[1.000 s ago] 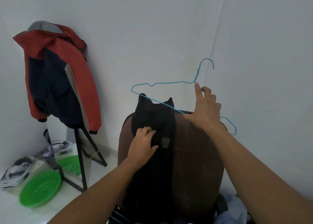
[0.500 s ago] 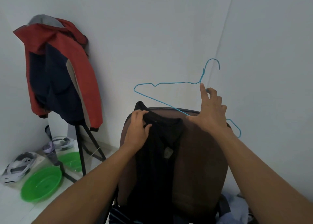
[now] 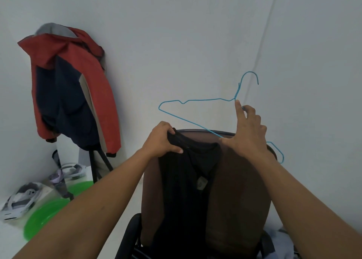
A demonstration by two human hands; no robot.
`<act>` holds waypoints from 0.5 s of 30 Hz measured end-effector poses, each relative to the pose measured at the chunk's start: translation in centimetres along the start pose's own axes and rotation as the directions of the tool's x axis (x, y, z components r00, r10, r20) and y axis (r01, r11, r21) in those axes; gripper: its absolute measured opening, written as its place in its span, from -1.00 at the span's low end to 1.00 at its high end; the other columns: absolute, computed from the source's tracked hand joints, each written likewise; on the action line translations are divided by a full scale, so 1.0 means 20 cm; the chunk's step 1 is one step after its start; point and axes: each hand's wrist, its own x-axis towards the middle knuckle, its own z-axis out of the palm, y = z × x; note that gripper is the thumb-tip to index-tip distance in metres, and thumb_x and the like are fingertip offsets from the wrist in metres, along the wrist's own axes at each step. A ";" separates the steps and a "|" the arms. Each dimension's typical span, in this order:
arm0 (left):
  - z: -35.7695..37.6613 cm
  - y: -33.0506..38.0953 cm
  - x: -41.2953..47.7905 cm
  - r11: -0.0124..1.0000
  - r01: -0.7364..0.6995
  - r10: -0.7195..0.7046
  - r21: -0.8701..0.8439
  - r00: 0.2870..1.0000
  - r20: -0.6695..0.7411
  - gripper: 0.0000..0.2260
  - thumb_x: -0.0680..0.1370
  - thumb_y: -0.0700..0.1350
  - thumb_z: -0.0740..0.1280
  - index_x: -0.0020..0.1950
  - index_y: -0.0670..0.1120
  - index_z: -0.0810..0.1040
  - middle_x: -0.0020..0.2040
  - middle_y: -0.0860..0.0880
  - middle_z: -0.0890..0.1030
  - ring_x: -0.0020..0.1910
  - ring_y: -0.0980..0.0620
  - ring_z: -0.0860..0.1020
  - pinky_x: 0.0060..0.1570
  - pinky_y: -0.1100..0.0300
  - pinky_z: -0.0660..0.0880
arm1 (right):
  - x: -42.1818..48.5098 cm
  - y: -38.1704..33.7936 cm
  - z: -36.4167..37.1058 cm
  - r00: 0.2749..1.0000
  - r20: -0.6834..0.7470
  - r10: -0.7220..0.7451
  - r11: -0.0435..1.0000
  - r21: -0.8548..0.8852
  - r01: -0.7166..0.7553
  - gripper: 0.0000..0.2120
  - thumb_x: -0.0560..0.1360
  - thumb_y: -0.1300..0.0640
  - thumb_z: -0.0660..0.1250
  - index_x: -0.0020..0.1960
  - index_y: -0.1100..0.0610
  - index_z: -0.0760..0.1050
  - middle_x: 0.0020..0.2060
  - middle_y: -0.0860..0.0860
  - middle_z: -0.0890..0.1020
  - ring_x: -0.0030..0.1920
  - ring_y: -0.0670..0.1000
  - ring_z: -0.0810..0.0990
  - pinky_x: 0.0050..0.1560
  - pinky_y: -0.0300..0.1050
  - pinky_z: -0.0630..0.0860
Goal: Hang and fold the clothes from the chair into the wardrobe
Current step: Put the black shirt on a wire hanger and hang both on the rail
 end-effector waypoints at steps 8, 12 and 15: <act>-0.14 0.00 0.06 0.999 0.036 -0.042 0.041 0.988 0.150 -0.67 0.62 0.05 0.29 -0.13 -0.15 0.69 0.42 -0.01 0.49 0.29 -0.06 0.50 0.24 0.13 0.39 | -0.05 -0.02 -0.01 1.000 -0.020 0.018 1.000 -0.022 -0.018 0.19 0.26 -0.32 0.53 0.61 -0.02 -0.11 0.49 0.04 0.13 0.37 0.17 0.27 0.25 0.17 0.34; -0.11 -0.01 0.08 0.998 0.022 -0.026 0.060 0.997 0.076 -0.83 0.49 -0.09 0.49 0.04 -0.12 0.69 0.07 0.00 0.58 0.06 0.01 0.54 0.05 0.24 0.42 | -0.07 -0.03 -0.02 0.999 -0.028 0.030 0.999 -0.039 -0.031 0.18 0.26 -0.30 0.55 0.61 -0.02 -0.11 0.49 0.04 0.12 0.38 0.17 0.27 0.24 0.16 0.34; -0.12 0.00 0.08 0.998 0.012 -0.016 0.068 0.998 0.060 -0.75 0.45 -0.14 0.53 0.11 -0.12 0.67 0.05 0.01 0.51 0.00 0.06 0.47 0.05 0.26 0.41 | -0.10 -0.02 -0.03 0.999 -0.030 0.046 0.997 -0.053 -0.047 0.18 0.26 -0.28 0.55 0.61 -0.02 -0.10 0.49 0.05 0.12 0.37 0.17 0.27 0.24 0.18 0.35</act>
